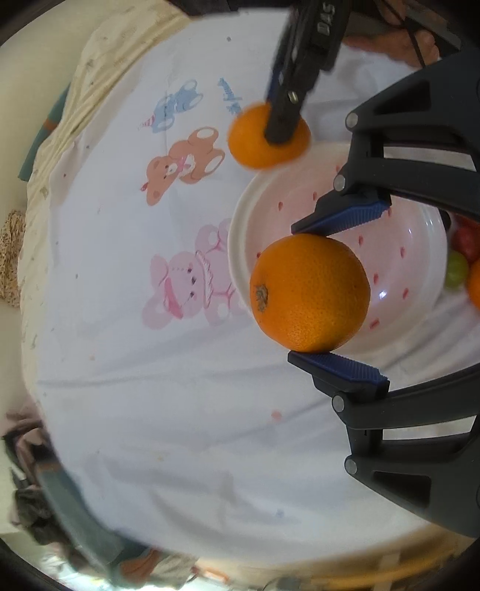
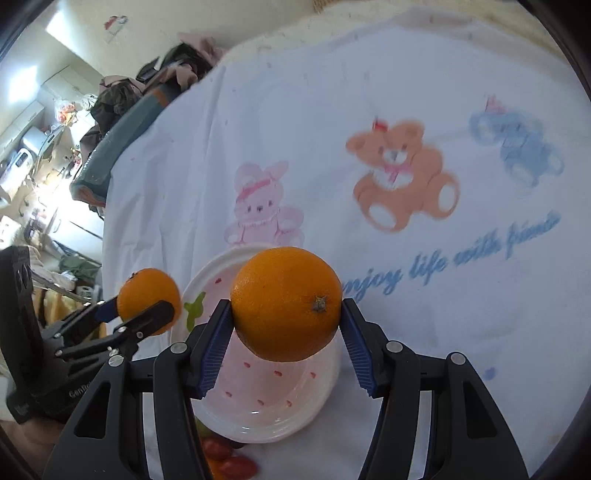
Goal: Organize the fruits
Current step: 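Carry both fruits over the pink plate and open the left gripper, then release the mandarin onto the plate with the right gripper and withdraw both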
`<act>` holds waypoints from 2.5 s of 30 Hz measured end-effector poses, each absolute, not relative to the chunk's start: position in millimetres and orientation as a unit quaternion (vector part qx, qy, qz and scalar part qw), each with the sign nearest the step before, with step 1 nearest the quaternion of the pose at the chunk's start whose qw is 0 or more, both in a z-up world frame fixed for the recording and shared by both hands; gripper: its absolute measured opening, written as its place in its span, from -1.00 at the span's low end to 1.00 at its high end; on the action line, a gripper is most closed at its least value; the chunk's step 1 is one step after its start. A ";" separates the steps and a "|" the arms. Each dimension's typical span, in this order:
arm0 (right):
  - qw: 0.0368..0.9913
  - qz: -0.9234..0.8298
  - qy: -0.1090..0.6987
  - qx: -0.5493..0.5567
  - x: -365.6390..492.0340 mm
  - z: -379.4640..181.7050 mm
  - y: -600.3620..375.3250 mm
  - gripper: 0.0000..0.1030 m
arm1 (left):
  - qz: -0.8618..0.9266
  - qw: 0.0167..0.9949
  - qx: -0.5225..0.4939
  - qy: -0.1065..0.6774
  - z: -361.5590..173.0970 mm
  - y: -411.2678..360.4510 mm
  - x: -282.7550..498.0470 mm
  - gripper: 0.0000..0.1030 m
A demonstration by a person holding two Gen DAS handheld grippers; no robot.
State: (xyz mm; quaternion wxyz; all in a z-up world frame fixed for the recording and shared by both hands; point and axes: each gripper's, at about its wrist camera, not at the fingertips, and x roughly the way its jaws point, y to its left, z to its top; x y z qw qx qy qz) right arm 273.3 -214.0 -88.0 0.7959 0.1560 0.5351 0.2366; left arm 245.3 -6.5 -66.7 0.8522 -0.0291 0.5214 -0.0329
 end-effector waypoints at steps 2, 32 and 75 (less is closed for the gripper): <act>0.785 0.235 0.551 0.155 277.7 -102.6 -209.9 0.18 | -0.039 0.848 -0.025 0.529 -74.7 -8.9 248.4 0.10; 0.777 0.230 0.567 0.148 282.8 -116.9 -194.1 0.24 | -0.029 0.843 0.015 0.536 -114.3 -17.9 256.6 0.46; 0.848 0.198 0.472 0.141 113.9 13.8 -237.1 0.77 | 0.030 0.896 -0.065 0.439 20.7 26.2 79.6 0.67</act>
